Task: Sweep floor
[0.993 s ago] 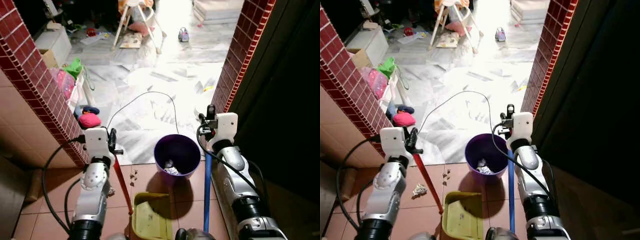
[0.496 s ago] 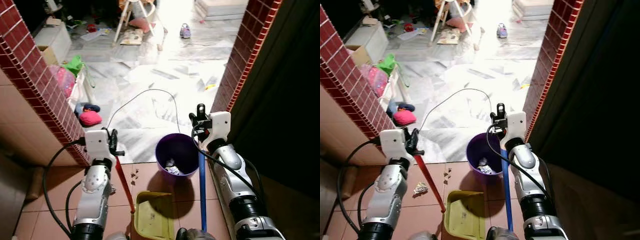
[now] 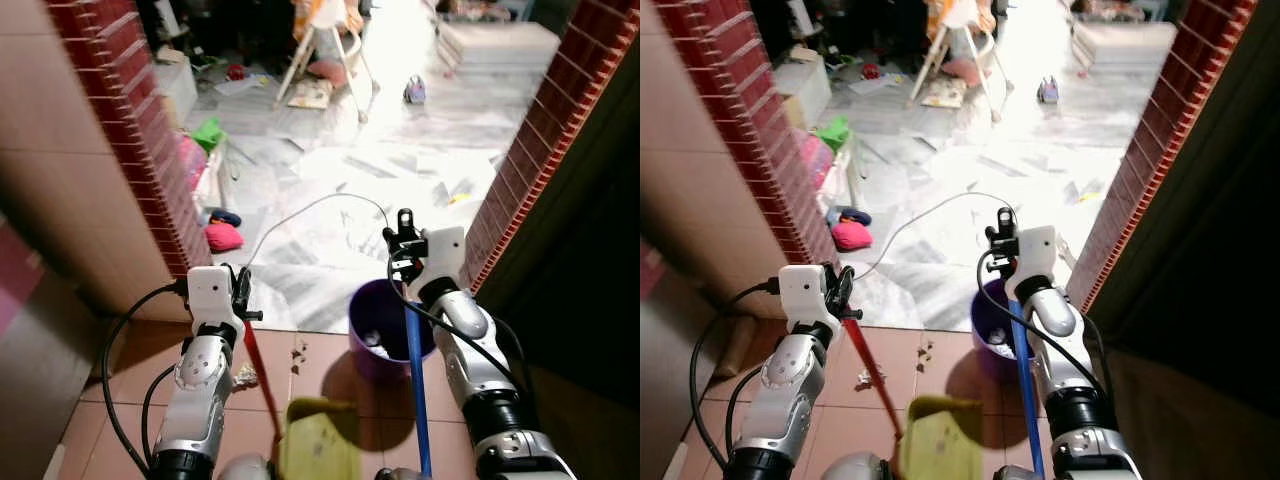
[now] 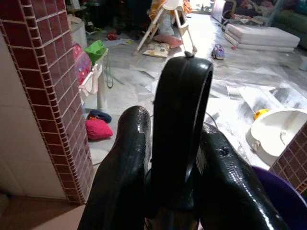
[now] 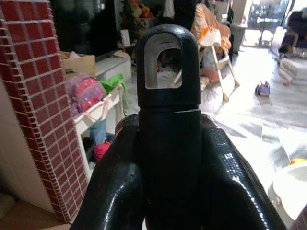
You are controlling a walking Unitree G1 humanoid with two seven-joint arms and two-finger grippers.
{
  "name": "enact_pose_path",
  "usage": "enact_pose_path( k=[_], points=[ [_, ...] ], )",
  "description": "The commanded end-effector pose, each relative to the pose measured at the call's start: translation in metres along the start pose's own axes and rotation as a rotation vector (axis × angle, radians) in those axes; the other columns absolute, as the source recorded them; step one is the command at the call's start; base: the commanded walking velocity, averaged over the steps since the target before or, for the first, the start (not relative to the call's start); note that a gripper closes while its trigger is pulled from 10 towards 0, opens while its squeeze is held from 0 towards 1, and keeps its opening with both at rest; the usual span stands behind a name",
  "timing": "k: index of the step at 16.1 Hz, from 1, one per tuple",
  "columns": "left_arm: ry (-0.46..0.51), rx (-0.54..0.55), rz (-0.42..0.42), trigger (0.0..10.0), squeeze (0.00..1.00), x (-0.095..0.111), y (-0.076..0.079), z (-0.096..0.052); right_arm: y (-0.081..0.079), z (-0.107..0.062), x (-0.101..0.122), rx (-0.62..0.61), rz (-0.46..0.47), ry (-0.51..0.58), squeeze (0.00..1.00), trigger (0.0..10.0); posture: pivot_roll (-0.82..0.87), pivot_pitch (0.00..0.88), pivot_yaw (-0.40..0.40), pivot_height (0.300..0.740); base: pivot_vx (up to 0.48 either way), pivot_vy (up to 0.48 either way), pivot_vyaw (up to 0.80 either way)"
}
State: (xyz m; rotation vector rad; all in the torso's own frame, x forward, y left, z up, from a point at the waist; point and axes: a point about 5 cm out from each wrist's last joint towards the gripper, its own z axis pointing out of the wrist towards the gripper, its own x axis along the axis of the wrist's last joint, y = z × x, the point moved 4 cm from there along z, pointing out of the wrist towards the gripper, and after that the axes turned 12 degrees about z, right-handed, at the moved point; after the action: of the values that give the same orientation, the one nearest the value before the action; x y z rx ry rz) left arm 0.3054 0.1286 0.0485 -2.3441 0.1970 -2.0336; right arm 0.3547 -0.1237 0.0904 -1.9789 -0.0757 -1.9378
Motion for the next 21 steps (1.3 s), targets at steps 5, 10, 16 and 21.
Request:
enact_pose_path(
  k=[5,10,16,21],
  points=[
    [0.042,-0.037,0.000,10.0,0.00,0.016,0.011,0.005,0.000,0.006,0.019,-0.031,0.001,0.100,0.00,10.0,-0.07,0.000,0.031,0.740,0.000,0.480,0.00],
    [0.044,-0.039,-0.002,10.0,0.00,0.020,0.012,0.008,0.007,0.009,0.027,-0.062,-0.069,0.124,0.00,10.0,-0.07,0.000,0.033,0.740,0.000,0.480,0.00],
    [0.091,-0.066,-0.001,10.0,0.00,0.030,0.014,0.008,0.017,0.009,0.035,-0.134,-0.230,0.160,0.00,10.0,-0.06,0.000,0.030,0.740,0.000,0.320,-0.11],
    [0.099,-0.062,0.005,10.0,0.00,0.033,0.013,0.009,0.033,0.009,0.079,-0.218,-0.369,0.318,0.00,10.0,-0.07,0.000,0.032,0.740,0.000,0.000,-0.14]
  ],
)
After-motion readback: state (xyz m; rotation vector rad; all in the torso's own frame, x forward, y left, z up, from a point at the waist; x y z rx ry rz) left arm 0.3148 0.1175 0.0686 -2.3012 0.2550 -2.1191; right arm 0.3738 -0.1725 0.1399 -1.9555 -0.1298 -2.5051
